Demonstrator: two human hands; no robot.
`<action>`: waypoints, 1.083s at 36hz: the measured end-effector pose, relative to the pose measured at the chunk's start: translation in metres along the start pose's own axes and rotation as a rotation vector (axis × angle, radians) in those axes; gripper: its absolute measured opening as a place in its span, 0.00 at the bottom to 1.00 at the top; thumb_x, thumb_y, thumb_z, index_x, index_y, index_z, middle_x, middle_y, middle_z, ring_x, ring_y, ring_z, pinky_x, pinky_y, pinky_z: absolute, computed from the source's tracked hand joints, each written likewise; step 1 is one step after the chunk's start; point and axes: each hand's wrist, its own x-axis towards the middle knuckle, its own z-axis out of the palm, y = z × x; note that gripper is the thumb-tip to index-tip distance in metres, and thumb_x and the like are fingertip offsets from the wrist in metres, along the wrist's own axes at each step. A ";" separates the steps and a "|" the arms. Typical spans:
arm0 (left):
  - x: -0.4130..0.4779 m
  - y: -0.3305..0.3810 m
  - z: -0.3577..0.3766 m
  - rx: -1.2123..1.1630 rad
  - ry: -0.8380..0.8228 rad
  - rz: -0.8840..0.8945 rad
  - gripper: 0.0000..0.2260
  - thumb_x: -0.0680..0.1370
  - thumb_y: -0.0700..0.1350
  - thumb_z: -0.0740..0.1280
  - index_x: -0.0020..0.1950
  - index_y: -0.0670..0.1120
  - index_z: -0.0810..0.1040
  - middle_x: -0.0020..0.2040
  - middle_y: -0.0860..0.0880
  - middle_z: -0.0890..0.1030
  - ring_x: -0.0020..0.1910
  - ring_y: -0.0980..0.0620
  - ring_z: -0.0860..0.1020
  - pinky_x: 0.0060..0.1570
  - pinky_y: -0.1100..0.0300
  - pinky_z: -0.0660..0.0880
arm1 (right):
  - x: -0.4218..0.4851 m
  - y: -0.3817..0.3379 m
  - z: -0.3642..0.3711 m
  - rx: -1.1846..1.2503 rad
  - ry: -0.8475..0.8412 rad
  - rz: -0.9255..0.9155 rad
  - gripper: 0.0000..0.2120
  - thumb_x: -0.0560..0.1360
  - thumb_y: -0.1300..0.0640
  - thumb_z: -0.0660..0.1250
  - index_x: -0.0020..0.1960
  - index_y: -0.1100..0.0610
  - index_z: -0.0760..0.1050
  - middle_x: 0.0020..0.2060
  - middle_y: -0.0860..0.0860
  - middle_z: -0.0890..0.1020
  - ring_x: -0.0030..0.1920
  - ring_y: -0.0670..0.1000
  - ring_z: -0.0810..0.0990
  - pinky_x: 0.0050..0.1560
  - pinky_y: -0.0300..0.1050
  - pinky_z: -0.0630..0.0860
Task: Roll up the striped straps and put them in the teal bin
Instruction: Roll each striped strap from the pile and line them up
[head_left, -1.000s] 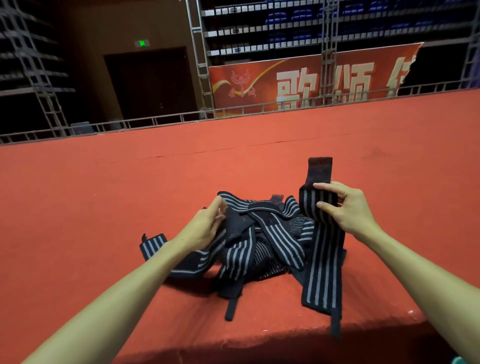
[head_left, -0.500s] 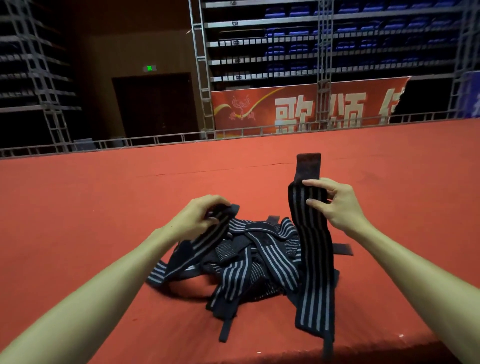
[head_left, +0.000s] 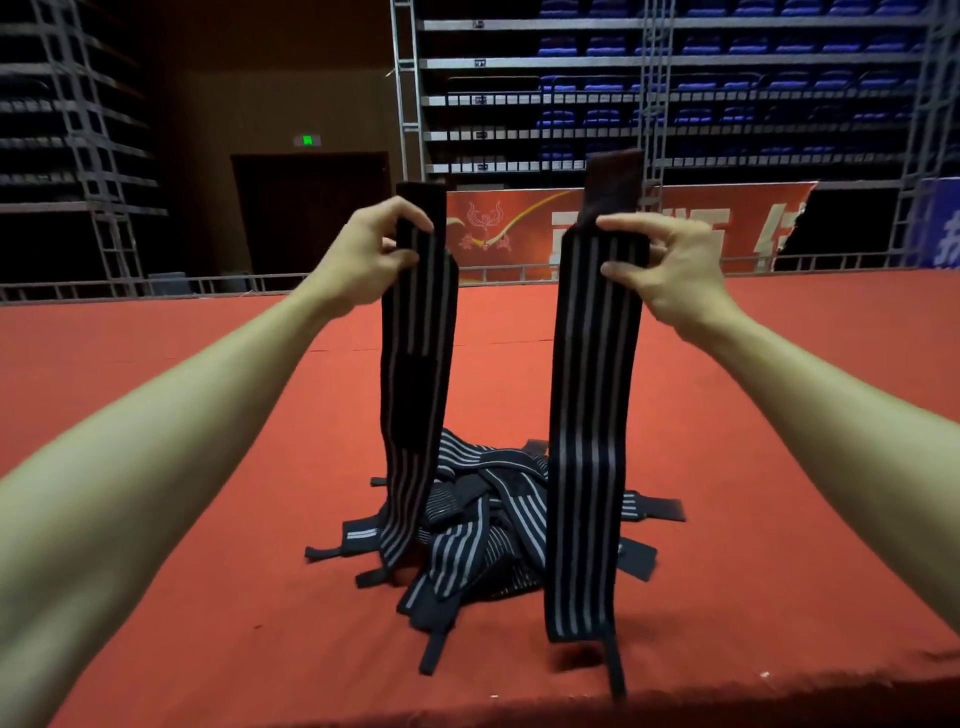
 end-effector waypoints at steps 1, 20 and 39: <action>0.003 0.002 -0.002 -0.017 0.014 0.003 0.14 0.77 0.27 0.64 0.57 0.43 0.77 0.43 0.52 0.78 0.36 0.63 0.80 0.39 0.68 0.76 | 0.005 -0.003 -0.002 0.007 0.009 -0.002 0.24 0.71 0.70 0.74 0.61 0.51 0.79 0.56 0.48 0.83 0.55 0.45 0.82 0.57 0.38 0.79; 0.034 0.036 0.020 -0.131 0.095 0.100 0.18 0.75 0.26 0.62 0.56 0.46 0.76 0.53 0.46 0.79 0.53 0.55 0.80 0.51 0.63 0.79 | 0.029 -0.020 -0.013 0.038 0.072 0.025 0.22 0.71 0.71 0.74 0.61 0.54 0.81 0.54 0.48 0.83 0.55 0.45 0.83 0.55 0.41 0.81; 0.045 0.061 0.056 -0.271 0.076 0.081 0.20 0.72 0.27 0.61 0.54 0.50 0.76 0.50 0.51 0.79 0.51 0.55 0.80 0.48 0.63 0.76 | 0.026 -0.024 -0.010 0.092 0.059 0.009 0.22 0.71 0.71 0.73 0.61 0.55 0.81 0.54 0.47 0.83 0.53 0.43 0.83 0.53 0.39 0.81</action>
